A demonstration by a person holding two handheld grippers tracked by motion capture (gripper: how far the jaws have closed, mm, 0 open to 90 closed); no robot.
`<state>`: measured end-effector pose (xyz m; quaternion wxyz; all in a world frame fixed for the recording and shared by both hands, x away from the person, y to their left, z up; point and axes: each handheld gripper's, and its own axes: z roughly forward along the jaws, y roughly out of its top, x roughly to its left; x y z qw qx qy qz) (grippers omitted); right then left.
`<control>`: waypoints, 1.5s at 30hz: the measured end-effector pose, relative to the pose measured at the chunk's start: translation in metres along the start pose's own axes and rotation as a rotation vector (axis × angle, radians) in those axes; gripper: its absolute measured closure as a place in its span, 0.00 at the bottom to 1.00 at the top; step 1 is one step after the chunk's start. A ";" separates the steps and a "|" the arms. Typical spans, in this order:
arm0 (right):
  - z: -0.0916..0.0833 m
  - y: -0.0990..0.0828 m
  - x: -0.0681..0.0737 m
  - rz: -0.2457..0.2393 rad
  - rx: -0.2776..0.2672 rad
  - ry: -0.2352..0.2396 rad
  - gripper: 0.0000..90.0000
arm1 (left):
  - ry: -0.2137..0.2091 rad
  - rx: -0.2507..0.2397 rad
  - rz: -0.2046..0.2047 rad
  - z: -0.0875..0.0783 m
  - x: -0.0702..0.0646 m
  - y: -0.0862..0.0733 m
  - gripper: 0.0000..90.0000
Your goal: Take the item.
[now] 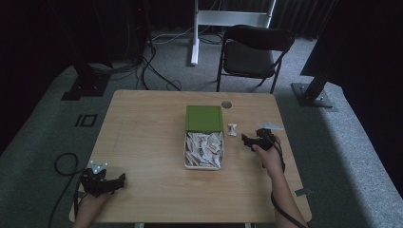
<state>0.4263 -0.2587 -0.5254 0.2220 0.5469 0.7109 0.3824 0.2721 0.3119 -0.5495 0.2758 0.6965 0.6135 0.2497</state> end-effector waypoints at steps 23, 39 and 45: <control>-0.044 -0.047 -0.031 0.068 0.014 -0.090 0.20 | 0.000 0.000 0.000 0.000 0.000 0.000 0.01; -0.065 -0.068 -0.039 0.095 0.033 -0.164 0.16 | 0.000 0.000 0.000 0.000 0.000 0.000 0.01; -0.074 -0.079 -0.037 0.115 0.036 -0.184 0.16 | 0.000 0.002 0.002 0.000 0.000 0.000 0.01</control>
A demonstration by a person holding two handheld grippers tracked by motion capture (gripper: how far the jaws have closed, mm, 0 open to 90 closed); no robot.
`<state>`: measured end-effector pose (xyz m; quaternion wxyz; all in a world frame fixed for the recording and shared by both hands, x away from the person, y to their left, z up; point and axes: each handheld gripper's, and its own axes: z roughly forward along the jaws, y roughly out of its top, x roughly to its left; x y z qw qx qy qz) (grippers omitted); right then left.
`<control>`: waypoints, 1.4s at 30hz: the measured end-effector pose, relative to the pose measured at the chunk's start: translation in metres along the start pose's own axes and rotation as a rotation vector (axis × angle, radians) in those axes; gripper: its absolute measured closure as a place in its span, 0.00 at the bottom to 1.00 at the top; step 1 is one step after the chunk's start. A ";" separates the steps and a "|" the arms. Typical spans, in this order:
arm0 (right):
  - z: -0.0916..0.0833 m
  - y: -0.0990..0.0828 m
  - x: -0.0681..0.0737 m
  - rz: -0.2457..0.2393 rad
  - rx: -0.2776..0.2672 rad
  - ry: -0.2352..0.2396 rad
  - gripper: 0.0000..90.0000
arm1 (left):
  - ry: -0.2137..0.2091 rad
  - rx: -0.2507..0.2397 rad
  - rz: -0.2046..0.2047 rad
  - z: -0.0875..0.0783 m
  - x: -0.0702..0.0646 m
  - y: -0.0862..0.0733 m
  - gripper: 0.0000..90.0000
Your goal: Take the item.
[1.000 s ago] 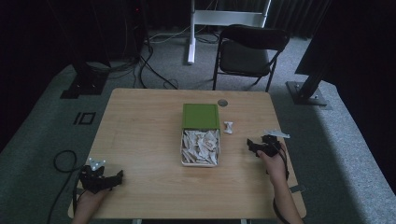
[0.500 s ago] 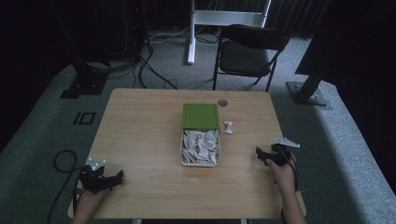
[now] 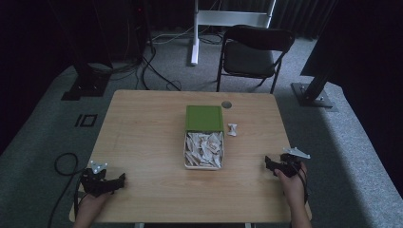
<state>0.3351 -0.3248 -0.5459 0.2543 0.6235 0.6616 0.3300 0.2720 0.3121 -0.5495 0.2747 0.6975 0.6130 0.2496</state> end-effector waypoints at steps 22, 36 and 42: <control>-0.039 -0.033 0.006 -0.015 -0.038 -0.056 0.16 | 0.001 -0.001 -0.001 0.000 0.000 0.000 0.01; -0.038 -0.045 0.009 -0.025 0.035 -0.051 0.16 | 0.001 -0.001 0.000 0.000 0.000 0.000 0.01; -0.036 -0.045 0.009 -0.009 0.039 -0.071 0.14 | 0.001 -0.001 -0.001 0.000 0.000 0.000 0.01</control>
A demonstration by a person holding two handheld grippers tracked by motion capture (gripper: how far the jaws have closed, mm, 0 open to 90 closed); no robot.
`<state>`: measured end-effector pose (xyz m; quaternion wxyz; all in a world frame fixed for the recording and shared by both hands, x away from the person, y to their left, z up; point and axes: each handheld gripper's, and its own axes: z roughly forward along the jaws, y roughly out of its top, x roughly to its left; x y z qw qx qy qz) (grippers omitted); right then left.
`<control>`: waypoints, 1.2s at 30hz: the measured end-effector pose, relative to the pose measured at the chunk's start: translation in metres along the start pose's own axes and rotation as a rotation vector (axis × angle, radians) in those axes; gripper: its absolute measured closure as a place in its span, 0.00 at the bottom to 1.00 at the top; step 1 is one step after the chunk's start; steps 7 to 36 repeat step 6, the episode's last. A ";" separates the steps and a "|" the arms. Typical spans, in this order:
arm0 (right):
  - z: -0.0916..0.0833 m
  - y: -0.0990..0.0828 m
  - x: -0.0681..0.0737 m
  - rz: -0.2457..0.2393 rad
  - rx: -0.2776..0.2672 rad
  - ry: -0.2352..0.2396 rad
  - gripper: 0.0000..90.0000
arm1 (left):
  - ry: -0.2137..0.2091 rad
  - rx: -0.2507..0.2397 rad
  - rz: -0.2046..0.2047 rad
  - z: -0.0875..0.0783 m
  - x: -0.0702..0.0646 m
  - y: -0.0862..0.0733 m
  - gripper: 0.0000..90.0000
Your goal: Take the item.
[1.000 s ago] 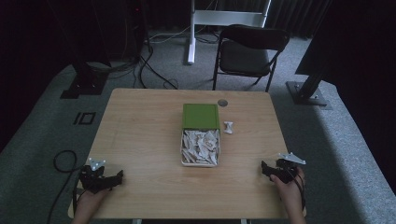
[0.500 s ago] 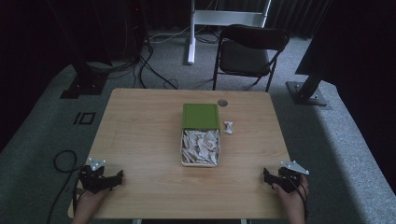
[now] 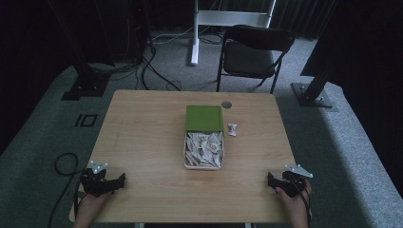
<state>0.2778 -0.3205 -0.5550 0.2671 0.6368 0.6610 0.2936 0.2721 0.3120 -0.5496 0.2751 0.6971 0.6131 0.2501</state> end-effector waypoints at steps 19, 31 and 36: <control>0.001 0.001 0.003 0.023 0.001 -0.022 0.14 | 0.000 0.000 0.000 0.000 0.000 0.000 0.01; 0.001 0.001 0.003 0.023 0.001 -0.022 0.14 | 0.000 0.000 0.000 0.000 0.000 0.000 0.01; 0.001 0.001 0.003 0.023 0.001 -0.022 0.14 | 0.000 0.000 0.000 0.000 0.000 0.000 0.01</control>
